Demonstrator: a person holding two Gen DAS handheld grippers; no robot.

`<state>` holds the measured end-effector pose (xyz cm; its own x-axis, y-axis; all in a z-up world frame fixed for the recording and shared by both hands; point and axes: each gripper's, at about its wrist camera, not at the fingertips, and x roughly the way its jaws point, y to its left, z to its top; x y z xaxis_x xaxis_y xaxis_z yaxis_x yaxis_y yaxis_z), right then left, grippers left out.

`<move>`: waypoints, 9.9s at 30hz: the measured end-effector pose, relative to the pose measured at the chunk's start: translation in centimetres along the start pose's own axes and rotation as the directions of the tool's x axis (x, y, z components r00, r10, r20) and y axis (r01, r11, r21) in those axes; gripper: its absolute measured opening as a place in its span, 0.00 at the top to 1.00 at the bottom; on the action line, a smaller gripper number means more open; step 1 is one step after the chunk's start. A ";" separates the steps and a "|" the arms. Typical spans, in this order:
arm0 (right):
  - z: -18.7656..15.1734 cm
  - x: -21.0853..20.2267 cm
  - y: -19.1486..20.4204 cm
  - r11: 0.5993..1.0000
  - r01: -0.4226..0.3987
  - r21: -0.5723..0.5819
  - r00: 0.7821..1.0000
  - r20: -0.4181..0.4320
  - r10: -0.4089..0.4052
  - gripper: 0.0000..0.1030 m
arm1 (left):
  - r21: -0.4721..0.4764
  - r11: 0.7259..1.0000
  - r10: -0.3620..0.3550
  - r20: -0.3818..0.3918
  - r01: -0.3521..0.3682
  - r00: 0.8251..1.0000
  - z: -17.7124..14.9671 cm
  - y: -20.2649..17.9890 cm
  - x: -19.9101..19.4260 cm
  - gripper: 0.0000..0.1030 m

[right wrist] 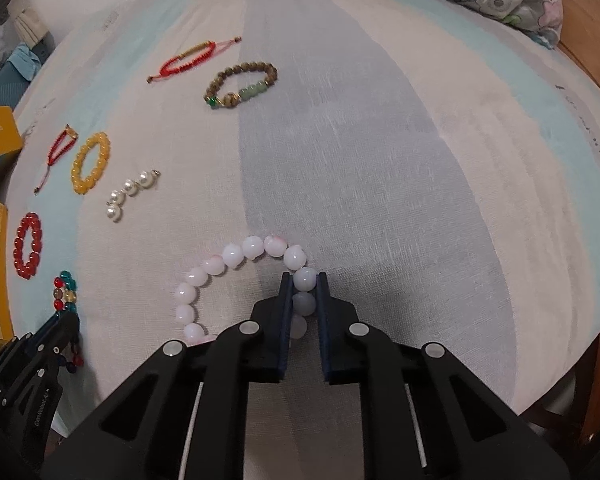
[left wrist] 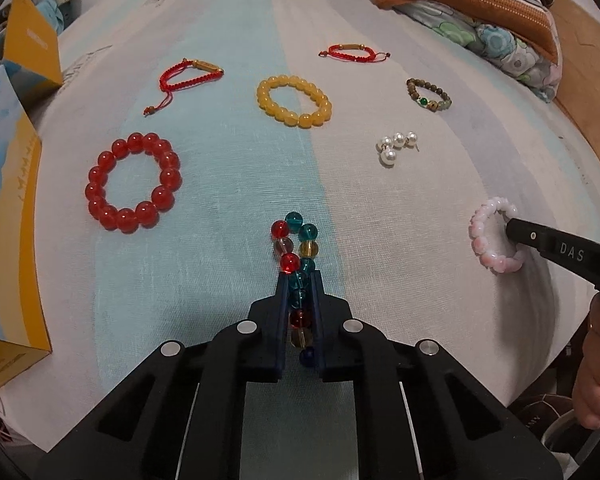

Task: Organize jewelry
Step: 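Grasp the multicolour bead bracelet with the left tool while the right tool grasps the pink-white bracelet, then carry both held bracelets over the open white box, then open the left tool and the right tool to drop both bracelets into the box, then move both tools back over the remaining jewelry on the bed, then grasp the red bead bracelet with the left tool while the right tool grasps the pearl earrings, then carry the red bracelet and pearl earrings over the white box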

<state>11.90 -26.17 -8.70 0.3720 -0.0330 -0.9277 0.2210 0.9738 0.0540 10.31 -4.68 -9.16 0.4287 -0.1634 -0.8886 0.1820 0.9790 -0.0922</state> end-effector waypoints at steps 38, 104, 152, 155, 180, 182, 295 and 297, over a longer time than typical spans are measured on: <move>0.5 -10.2 3.9 0.997 -0.052 -0.062 0.983 0.174 0.062 0.90 | -0.016 0.999 0.042 0.158 -0.039 0.987 2.3 3.6 -12.0 0.91; -4.9 -14.6 43.8 0.825 -0.191 -0.532 0.956 0.092 0.280 0.90 | -0.418 0.864 0.314 0.014 -0.280 0.949 -3.5 37.0 -20.4 0.91; -2.0 -15.2 33.3 0.915 -0.081 -0.395 0.952 0.240 0.188 0.11 | -0.335 0.893 0.363 0.139 -0.301 0.921 -1.6 28.0 -21.4 0.05; -1.6 -15.3 31.5 0.921 -0.075 -0.383 0.952 0.247 0.181 0.11 | -0.316 0.906 0.343 0.160 -0.281 0.925 -0.8 26.1 -21.3 0.05; 3.8 -13.7 12.4 0.985 -0.018 -0.173 0.968 0.243 0.061 0.11 | -0.179 0.976 0.166 0.262 -0.122 0.951 5.4 9.5 -16.3 0.05; 4.2 -13.3 11.3 0.985 -0.028 -0.172 0.972 0.227 0.067 0.11 | -0.176 0.979 0.147 0.254 -0.104 0.956 5.8 8.7 -15.6 0.06; 4.2 -5.7 10.5 0.988 -0.075 -0.136 0.993 0.077 0.086 0.90 | -0.076 0.994 0.087 0.098 -0.080 0.991 5.4 7.5 -7.4 0.87; 4.0 -6.2 10.7 0.988 -0.072 -0.139 0.993 0.081 0.083 0.90 | -0.080 0.994 0.085 0.108 -0.077 0.991 5.4 7.6 -8.2 0.87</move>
<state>15.55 -16.43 -0.92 0.4610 0.0301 -0.8869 0.0665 0.9954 0.0684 12.95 3.40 -0.11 0.5354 -0.0915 -0.8396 0.0773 0.9952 -0.0592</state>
